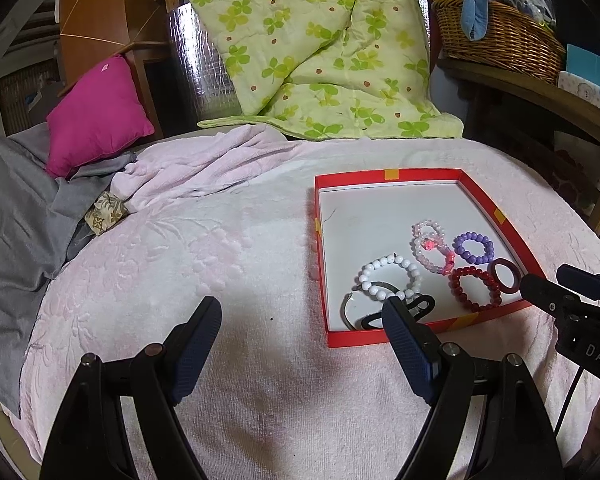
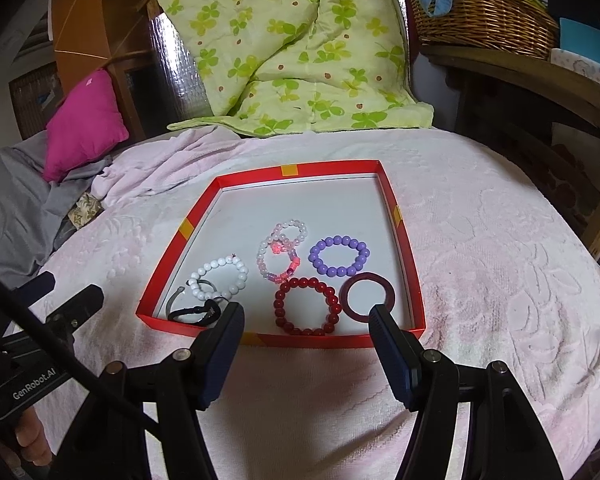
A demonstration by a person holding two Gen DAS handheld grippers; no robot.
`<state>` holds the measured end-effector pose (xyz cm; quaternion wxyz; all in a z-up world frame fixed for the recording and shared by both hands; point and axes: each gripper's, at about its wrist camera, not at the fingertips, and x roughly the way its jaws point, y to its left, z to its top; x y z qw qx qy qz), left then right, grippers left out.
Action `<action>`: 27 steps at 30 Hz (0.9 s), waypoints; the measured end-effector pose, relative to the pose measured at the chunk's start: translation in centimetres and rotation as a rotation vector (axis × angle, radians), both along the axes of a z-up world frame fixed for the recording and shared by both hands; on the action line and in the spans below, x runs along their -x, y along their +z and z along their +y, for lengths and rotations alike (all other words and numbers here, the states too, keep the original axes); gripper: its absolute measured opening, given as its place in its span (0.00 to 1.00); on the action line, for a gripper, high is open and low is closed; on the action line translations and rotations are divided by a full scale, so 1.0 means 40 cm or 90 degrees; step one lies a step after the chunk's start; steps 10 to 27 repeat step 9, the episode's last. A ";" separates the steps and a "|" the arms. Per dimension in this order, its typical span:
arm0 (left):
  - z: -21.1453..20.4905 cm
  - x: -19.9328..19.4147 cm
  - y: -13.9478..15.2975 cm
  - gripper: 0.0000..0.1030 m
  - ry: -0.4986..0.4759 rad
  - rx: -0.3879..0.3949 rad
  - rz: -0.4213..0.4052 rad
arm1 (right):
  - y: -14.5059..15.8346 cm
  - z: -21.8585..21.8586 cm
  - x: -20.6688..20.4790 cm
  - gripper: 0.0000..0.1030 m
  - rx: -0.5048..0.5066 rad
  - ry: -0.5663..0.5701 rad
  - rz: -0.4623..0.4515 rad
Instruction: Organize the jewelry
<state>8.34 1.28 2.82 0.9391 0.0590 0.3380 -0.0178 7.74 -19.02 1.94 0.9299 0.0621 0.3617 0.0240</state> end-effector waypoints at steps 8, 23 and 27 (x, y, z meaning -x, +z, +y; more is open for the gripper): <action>0.019 0.004 -0.089 0.81 0.014 0.059 0.078 | -0.024 -0.026 0.008 0.66 0.029 -0.003 0.011; 0.024 0.005 -0.116 0.81 0.024 0.061 0.099 | -0.033 -0.035 0.009 0.66 0.035 -0.002 0.020; 0.024 0.005 -0.116 0.81 0.024 0.061 0.099 | -0.033 -0.035 0.009 0.66 0.035 -0.002 0.020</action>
